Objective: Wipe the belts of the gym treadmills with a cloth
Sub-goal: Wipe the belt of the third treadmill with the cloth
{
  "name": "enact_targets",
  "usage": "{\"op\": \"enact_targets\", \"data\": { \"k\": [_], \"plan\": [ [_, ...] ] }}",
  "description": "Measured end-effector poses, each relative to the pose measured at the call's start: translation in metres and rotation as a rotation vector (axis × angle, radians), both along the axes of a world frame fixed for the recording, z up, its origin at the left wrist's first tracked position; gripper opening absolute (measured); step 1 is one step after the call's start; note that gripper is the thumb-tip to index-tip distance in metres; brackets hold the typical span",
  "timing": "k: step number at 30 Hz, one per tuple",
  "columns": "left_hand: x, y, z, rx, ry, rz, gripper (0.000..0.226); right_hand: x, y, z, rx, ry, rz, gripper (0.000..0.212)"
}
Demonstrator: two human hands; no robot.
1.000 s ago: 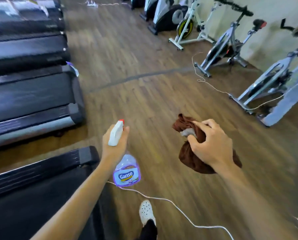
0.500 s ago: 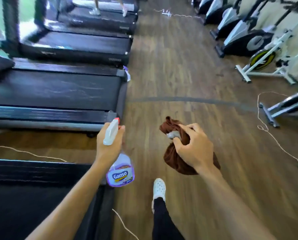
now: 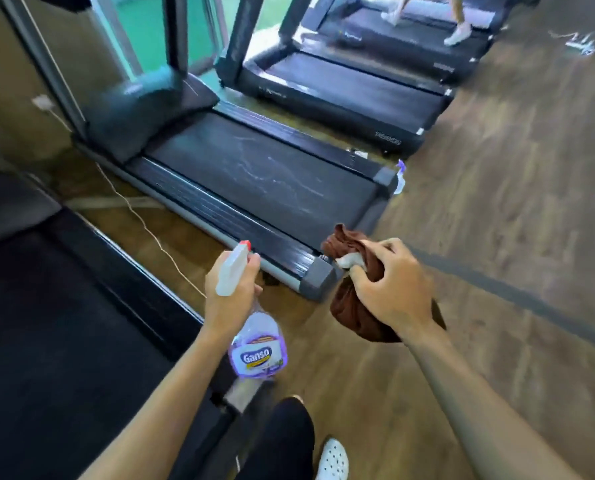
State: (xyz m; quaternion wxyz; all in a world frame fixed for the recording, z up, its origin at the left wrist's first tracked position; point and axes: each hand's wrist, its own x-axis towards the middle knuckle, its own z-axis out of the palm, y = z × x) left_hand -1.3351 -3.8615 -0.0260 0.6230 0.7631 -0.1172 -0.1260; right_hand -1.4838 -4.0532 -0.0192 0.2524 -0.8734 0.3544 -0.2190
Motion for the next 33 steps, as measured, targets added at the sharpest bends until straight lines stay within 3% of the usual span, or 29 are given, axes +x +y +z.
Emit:
{"op": "enact_targets", "data": {
  "k": [3, 9, 15, 21, 30, 33],
  "plan": [
    [0.045, -0.032, -0.014, 0.043, -0.015, 0.066, 0.011, 0.050, -0.033, -0.014, 0.022, 0.017, 0.045, 0.047],
    [0.147, -0.117, -0.042, 0.037, 0.199, 0.010, 0.006, 0.129, -0.110, -0.046, 0.092, 0.076, -0.012, 0.051],
    [0.216, -0.201, -0.055, 0.175, 0.093, -0.142, 0.008, 0.188, -0.171, -0.056, 0.137, 0.090, -0.090, 0.045],
    [0.275, -0.279, -0.082, 0.218, 0.139, -0.261, 0.018, 0.260, -0.240, -0.087, 0.199, 0.091, -0.117, 0.042],
    [0.372, -0.354, -0.095, 0.284, 0.180, -0.217, 0.047, 0.356, -0.323, -0.108, 0.279, 0.083, -0.175, 0.036],
    [0.402, -0.369, -0.100, 0.358, 0.219, -0.211, 0.036, 0.380, -0.333, -0.108, 0.288, 0.074, -0.202, 0.037]
  ]
}}
